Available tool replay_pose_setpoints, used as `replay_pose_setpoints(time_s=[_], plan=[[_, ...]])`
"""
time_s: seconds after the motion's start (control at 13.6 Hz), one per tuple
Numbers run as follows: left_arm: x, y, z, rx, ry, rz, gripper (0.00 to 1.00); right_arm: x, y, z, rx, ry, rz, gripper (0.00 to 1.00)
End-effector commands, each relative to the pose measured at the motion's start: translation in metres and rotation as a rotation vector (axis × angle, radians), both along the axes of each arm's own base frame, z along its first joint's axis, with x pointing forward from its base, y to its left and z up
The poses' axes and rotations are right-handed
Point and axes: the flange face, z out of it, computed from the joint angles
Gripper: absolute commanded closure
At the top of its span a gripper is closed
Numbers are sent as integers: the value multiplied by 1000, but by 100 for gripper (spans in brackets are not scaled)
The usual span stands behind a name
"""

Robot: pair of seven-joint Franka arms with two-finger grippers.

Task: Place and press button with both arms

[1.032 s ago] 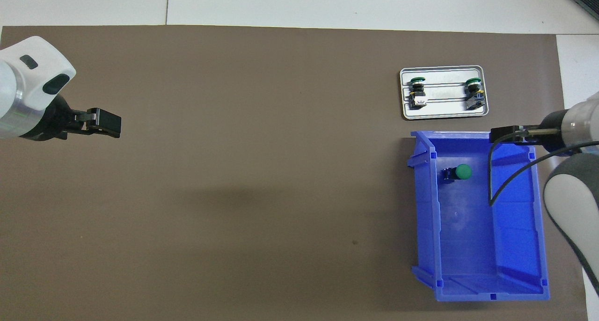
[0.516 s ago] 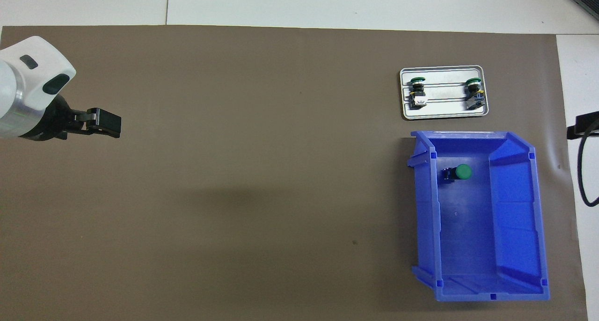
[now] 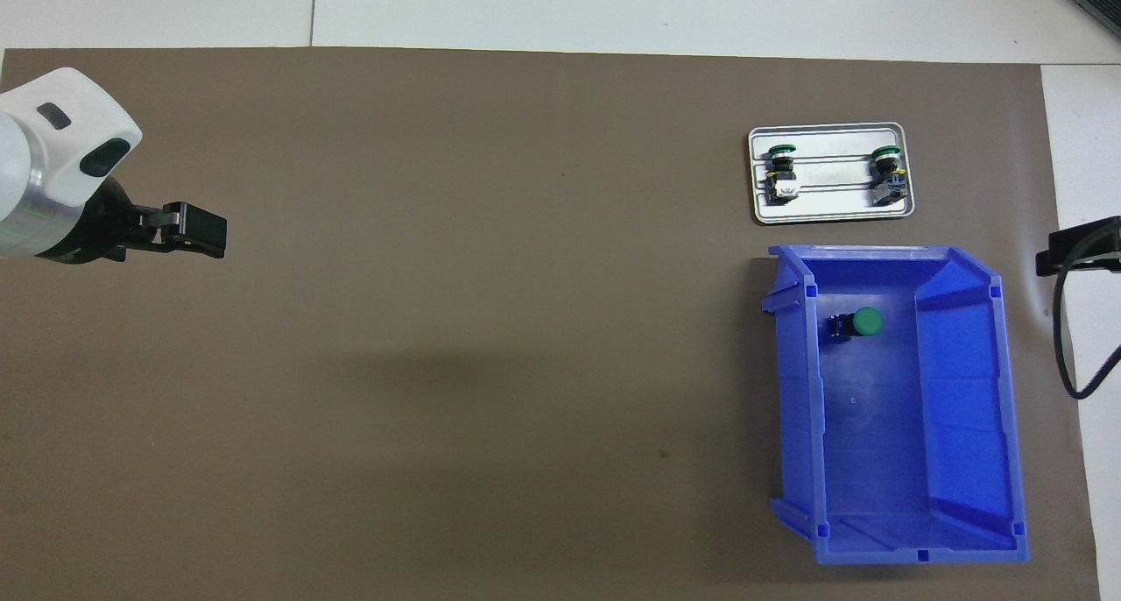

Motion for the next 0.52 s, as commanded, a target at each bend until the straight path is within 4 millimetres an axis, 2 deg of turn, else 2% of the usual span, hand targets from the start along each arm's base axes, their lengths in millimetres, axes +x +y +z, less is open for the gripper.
replay_pose_setpoints(time_s=[0.0,0.15,0.44], plan=[[-5,4,-1,18,-11,-3,0,-7,11,2,-19,-6,67,0],[-5,4,-1,18,-11,-3,0,-6,22,1,-17,-5,82,0],[-5,4,-1,18,-11,-3,0,-7,23,6,-27,-11,117,0]])
